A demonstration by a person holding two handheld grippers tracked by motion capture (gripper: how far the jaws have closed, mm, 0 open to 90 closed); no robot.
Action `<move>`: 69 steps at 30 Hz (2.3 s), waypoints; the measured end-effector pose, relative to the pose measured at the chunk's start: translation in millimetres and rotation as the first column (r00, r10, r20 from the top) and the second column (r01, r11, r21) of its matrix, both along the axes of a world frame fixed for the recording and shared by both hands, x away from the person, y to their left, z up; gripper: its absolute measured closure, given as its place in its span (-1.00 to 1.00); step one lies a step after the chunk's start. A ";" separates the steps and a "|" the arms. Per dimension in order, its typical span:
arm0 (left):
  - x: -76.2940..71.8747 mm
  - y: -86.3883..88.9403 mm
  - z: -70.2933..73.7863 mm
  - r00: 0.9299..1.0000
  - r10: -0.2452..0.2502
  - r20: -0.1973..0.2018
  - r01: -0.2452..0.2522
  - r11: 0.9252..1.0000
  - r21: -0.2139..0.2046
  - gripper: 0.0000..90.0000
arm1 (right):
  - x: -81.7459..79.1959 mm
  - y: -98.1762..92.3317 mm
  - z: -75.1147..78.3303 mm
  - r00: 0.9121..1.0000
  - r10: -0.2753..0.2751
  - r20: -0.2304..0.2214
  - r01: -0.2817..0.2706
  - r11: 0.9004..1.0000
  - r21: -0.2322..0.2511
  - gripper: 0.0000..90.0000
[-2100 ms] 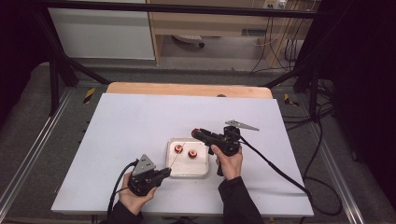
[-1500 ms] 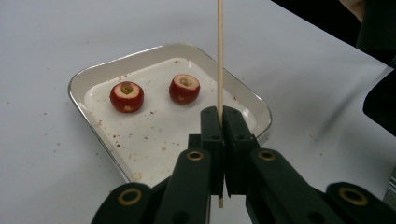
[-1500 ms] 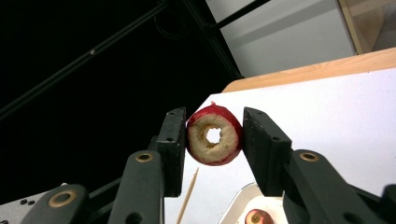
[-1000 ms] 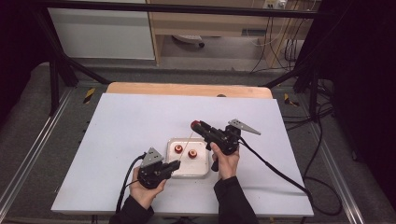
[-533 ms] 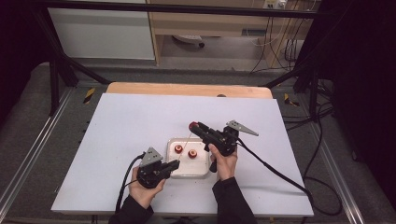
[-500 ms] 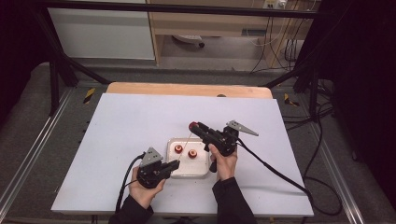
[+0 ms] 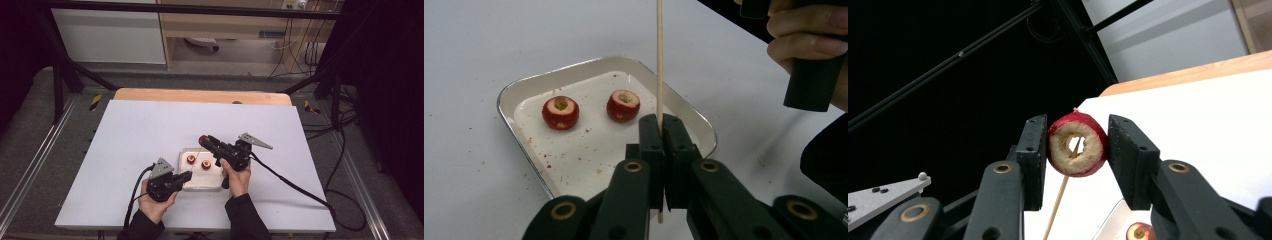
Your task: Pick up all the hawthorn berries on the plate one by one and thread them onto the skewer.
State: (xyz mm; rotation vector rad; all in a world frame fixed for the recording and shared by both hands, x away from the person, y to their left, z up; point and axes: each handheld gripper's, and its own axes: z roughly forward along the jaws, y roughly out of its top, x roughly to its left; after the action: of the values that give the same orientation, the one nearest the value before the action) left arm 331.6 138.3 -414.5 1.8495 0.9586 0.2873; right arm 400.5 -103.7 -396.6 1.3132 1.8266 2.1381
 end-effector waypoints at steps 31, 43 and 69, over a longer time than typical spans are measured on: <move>3.2 0.4 -5.6 1.000 0.013 0.003 -0.013 0.999 0.040 0.96 | -29.4 24.7 -37.6 0.990 0.107 -0.088 -0.114 0.990 -0.080 0.37; 3.1 -0.3 -6.6 1.000 0.004 0.009 -0.004 0.998 0.055 0.96 | -32.4 25.7 -39.3 0.989 0.112 -0.096 -0.121 0.988 -0.098 0.37; 2.9 27.1 -6.5 0.999 -0.038 0.023 0.034 0.990 0.140 0.96 | -19.1 -3.3 -16.1 0.988 0.103 -0.115 -0.139 0.915 -0.380 -0.63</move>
State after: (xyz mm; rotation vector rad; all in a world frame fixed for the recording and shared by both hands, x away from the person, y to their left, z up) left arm 334.5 165.4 -421.0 1.9837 0.9065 0.3628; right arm 381.4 -107.1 -412.6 1.2476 2.2723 1.6584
